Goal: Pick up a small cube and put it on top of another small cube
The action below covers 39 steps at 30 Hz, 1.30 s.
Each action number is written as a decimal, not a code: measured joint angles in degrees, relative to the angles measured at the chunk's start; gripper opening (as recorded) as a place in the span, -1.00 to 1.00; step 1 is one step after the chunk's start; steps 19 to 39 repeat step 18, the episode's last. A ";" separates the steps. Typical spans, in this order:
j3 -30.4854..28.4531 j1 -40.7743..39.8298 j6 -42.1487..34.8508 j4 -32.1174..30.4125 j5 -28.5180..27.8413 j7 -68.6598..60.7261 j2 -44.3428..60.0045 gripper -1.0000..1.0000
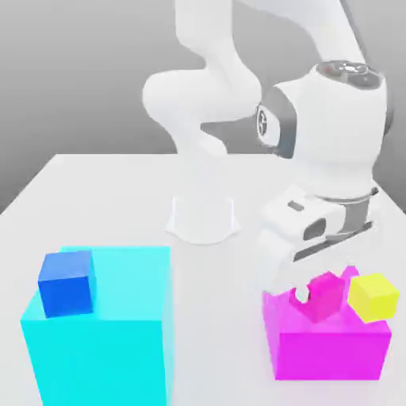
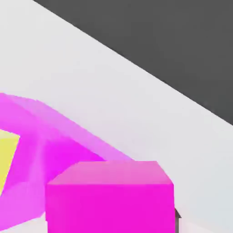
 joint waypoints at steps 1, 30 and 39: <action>0.19 0.48 -0.86 -1.22 0.49 -0.70 -2.10 -1.00; 3.51 6.34 3.53 -16.22 4.27 -6.51 -12.78 1.00; 3.51 6.34 3.53 -16.22 4.27 -6.51 -12.78 1.00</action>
